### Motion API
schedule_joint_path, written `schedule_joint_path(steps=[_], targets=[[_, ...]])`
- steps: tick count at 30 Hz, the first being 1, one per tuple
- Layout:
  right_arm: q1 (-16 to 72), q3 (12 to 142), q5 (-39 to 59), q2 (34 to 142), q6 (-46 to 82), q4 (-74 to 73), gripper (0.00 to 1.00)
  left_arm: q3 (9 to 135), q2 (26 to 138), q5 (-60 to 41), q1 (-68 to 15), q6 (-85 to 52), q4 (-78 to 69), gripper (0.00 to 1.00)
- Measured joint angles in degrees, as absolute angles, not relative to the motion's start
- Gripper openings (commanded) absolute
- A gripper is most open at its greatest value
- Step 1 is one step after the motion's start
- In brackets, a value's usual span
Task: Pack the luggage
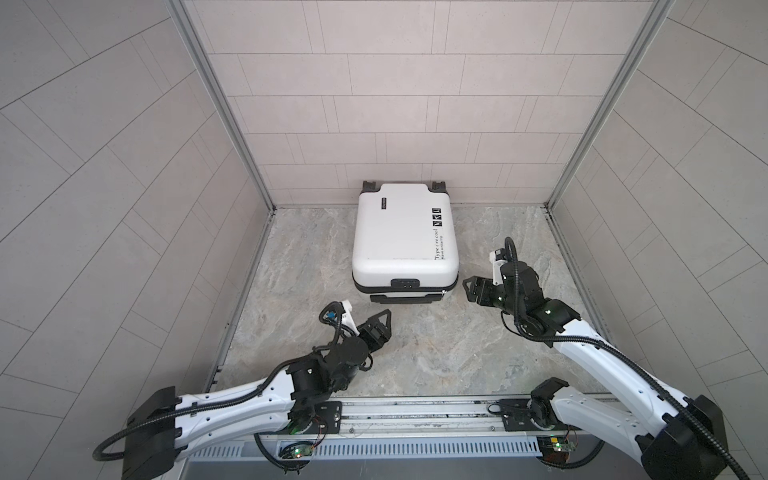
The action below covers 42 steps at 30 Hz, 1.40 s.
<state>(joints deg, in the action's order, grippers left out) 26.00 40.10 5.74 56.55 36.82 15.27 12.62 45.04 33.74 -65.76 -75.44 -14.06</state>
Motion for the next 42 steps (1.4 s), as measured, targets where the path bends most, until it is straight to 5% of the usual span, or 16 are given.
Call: schedule_joint_path(steps=[11, 24, 42], targets=[[35.9, 38.7, 0.1, 58.5, 39.2, 9.6, 0.75, 10.0, 68.2, 38.9, -66.0, -86.7, -40.9, 0.68], [37.1, 32.7, -3.0, 58.3, 37.9, 1.9, 0.80, 10.0, 96.2, 41.0, -66.0, -92.2, -70.0, 0.61], [37.1, 30.6, -5.2, 54.6, 37.5, 0.4, 0.75, 12.1, 96.7, 32.6, -57.0, -94.4, -75.3, 0.55]])
